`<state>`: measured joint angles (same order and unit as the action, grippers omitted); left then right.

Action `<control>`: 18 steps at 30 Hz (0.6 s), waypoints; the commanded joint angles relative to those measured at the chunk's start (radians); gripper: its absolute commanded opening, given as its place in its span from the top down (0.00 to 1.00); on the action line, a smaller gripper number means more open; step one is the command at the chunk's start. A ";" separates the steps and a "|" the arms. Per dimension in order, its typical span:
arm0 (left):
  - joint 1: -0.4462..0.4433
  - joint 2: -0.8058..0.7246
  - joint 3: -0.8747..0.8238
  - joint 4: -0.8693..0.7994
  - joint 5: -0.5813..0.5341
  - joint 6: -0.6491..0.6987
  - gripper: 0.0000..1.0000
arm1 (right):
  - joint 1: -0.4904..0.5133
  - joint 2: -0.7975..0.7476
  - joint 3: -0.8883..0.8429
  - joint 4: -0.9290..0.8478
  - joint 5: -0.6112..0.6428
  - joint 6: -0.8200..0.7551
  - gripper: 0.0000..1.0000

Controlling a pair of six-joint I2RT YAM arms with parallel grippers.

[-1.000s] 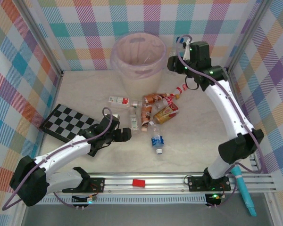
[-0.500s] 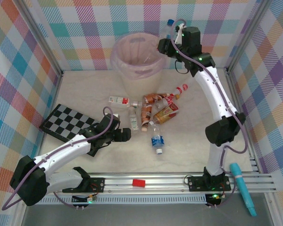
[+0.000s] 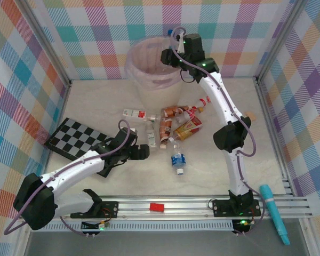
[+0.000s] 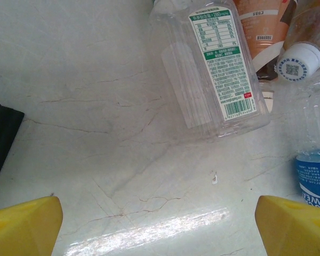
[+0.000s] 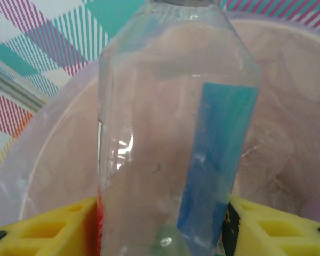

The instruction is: Put the plastic bottles in the bin

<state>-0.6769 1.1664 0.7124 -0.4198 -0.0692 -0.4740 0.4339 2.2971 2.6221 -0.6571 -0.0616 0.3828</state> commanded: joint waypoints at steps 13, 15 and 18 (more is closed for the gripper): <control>-0.020 0.027 0.021 0.012 0.029 0.003 0.06 | 0.016 0.062 0.045 -0.024 -0.003 -0.102 0.19; -0.021 0.029 0.019 0.016 0.029 0.001 0.06 | 0.015 0.060 0.044 -0.024 -0.001 -0.107 0.18; -0.021 0.034 0.014 0.019 0.033 -0.002 0.06 | 0.015 0.049 0.044 -0.017 0.002 -0.111 0.17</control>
<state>-0.6914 1.1915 0.7181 -0.4129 -0.0483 -0.4751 0.4450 2.3276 2.6537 -0.6353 -0.0643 0.2821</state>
